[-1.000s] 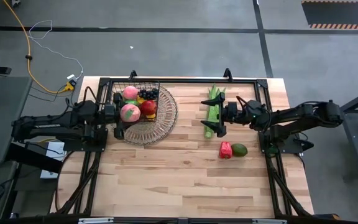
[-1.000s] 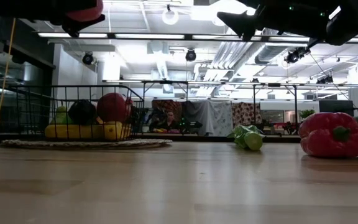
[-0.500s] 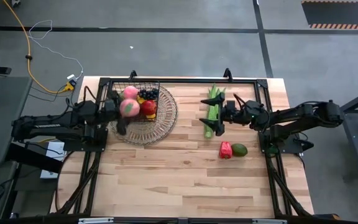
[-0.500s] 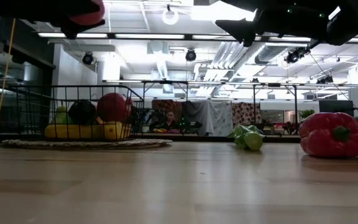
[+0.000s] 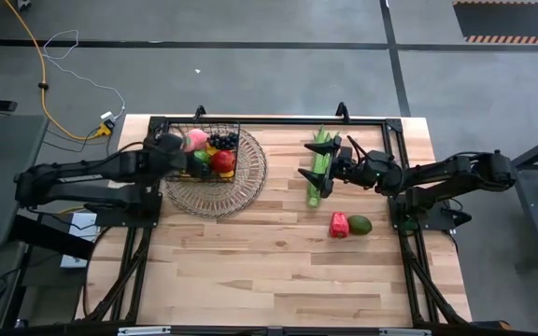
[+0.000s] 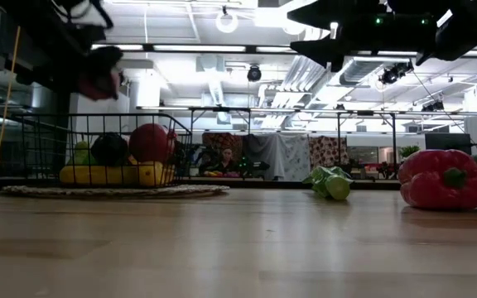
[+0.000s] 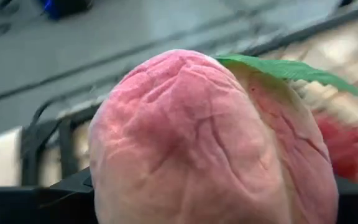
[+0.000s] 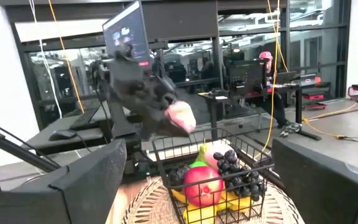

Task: Build produce basket
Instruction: Put the pink peach into the black wire basket

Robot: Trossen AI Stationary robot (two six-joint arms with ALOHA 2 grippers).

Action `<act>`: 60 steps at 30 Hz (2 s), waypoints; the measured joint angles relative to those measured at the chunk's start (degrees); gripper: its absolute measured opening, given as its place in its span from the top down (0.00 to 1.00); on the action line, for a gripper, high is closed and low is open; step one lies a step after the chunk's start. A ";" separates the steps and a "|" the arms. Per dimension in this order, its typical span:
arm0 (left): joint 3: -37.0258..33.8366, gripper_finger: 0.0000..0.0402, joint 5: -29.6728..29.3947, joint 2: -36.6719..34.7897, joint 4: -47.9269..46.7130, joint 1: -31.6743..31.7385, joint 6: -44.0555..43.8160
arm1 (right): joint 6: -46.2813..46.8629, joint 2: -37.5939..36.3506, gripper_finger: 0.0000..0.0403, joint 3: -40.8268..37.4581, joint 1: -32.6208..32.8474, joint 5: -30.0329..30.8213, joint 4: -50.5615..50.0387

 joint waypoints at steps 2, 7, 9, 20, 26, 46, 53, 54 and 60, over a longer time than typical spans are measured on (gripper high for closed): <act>0.42 0.34 1.41 3.60 -4.06 1.98 -2.44 | 0.00 0.00 0.03 0.00 0.00 0.00 0.00; 0.41 0.34 6.45 10.41 -5.50 7.78 -2.15 | 0.00 0.00 0.03 0.00 0.00 0.00 -0.02; 0.41 0.34 6.62 12.50 -4.50 9.22 -0.76 | 0.00 0.00 0.03 0.00 0.00 0.00 -0.17; 0.41 0.21 5.01 14.56 -1.92 10.39 1.89 | 0.00 0.00 0.03 0.00 0.00 0.04 -0.78; 1.88 0.20 10.29 12.90 -2.75 10.39 3.22 | 0.00 0.00 0.03 0.00 0.00 0.07 -0.78; 3.09 0.20 7.00 11.68 -4.08 9.68 5.29 | 0.85 0.00 0.03 0.00 0.00 0.07 -0.80; 3.09 0.20 7.70 11.68 -3.86 9.67 6.67 | 0.64 0.00 0.03 0.02 0.00 0.07 -0.80; 3.09 0.20 7.77 11.68 -3.85 9.67 6.69 | 0.66 0.00 0.03 0.02 0.00 0.07 -0.80; 3.07 0.20 7.79 11.68 -3.29 9.67 6.68 | 0.63 0.00 0.03 0.02 0.00 0.07 -0.80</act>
